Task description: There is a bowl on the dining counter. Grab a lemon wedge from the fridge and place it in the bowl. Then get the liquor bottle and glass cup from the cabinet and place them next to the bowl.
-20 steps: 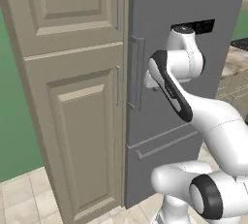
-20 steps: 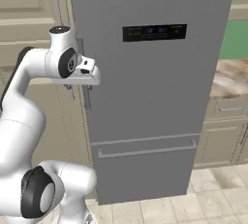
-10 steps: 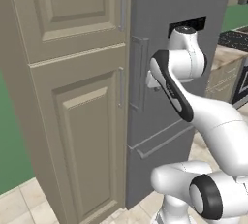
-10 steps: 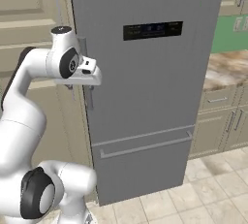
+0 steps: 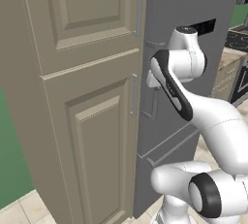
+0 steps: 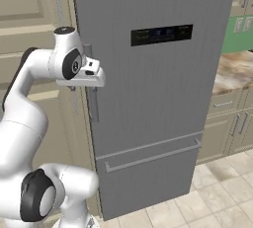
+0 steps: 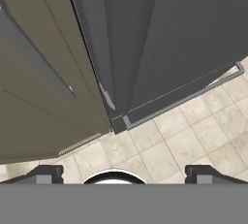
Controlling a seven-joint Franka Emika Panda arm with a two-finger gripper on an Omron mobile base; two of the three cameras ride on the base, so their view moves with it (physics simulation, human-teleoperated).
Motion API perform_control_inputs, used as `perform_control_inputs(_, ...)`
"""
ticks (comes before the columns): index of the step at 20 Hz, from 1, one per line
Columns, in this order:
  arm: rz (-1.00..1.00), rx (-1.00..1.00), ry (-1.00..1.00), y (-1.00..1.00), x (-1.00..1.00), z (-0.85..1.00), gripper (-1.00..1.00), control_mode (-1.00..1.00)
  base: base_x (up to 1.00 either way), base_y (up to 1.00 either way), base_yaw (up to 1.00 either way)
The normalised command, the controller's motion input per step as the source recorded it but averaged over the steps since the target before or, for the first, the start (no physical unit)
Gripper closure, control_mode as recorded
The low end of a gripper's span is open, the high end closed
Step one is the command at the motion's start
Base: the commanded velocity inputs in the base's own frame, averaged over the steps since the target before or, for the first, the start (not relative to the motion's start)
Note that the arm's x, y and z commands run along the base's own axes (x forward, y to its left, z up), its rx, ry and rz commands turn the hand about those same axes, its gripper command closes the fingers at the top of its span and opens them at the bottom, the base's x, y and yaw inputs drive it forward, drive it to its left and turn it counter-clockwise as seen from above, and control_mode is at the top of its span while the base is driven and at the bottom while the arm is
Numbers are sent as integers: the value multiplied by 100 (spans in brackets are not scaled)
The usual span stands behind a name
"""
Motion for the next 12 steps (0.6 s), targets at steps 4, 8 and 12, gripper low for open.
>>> perform_control_inputs(4,1,1,-4,-5,-5,-14,-100,-100,0,0,0)
perform_control_inputs(8,16,11,-37,-9,-23,-19,-100,-100,0,0,0)
perform_control_inputs(12,50,20,-55,-12,0,-17,-100,-100,0,0,0)
